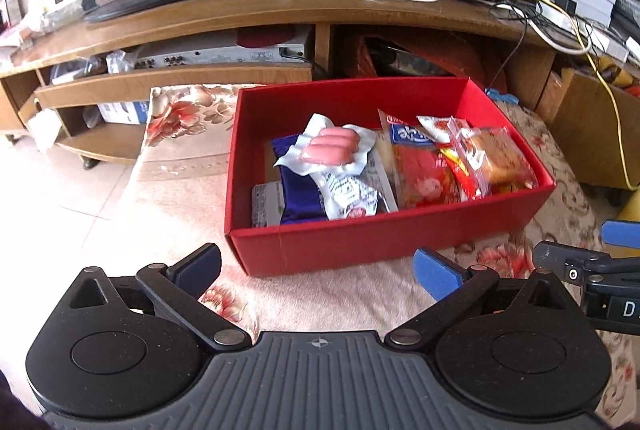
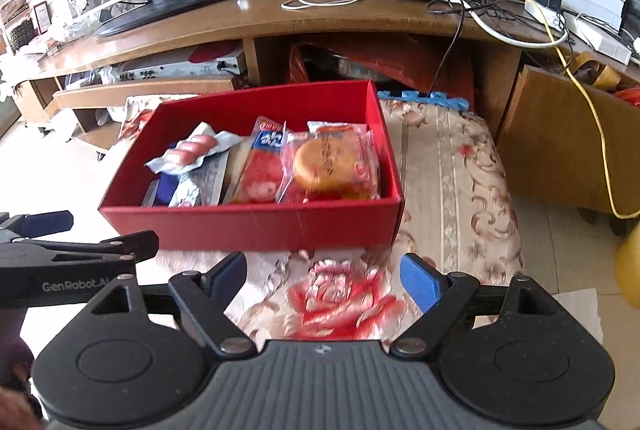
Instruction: Organize snacks
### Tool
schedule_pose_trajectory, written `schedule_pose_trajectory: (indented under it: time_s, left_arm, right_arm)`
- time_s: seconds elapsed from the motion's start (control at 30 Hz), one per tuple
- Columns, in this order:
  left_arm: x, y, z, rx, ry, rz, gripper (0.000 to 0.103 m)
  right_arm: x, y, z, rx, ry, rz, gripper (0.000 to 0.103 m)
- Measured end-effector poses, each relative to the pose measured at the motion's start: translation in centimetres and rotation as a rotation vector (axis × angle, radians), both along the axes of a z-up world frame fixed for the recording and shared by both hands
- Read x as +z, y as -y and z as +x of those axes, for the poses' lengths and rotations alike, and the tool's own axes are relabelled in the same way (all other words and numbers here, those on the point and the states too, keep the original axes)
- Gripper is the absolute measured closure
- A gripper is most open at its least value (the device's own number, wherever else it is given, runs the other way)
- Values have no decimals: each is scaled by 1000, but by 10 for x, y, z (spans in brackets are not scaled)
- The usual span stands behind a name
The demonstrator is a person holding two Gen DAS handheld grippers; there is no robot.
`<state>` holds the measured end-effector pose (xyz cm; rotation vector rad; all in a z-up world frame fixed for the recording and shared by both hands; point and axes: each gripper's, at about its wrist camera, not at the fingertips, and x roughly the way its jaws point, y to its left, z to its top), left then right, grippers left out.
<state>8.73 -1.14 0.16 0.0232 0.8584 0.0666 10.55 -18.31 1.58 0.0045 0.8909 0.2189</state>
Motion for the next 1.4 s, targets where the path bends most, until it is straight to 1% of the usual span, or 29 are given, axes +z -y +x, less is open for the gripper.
schedule_pose_trajectory:
  time_s: [0.13,0.23,0.37,0.77,1.1,1.4]
  left_arm:
    - [1,6,-7,-22,4,28,0]
    - [1,6,-12,-28,3,5,0]
    - [1,8,-15,-33,2,7,0]
    - [2,6,-22,-30,-7,-52,0]
    - [2,4,-27,-10,-4,-59,0]
    - [2,2,-31,1,5,-44,0]
  right_arm:
    - [0,1,-8,-3,0,4,21]
    - [-1,3,-12,-8,-5,5,21]
    - [0,3,-15,-7,-6,7,21]
    - [2,3,-18,-2,-1,15,20]
    - [0,1,-19,5,-10,14,20]
    - [-1,-1,-21,14,-13,13,20]
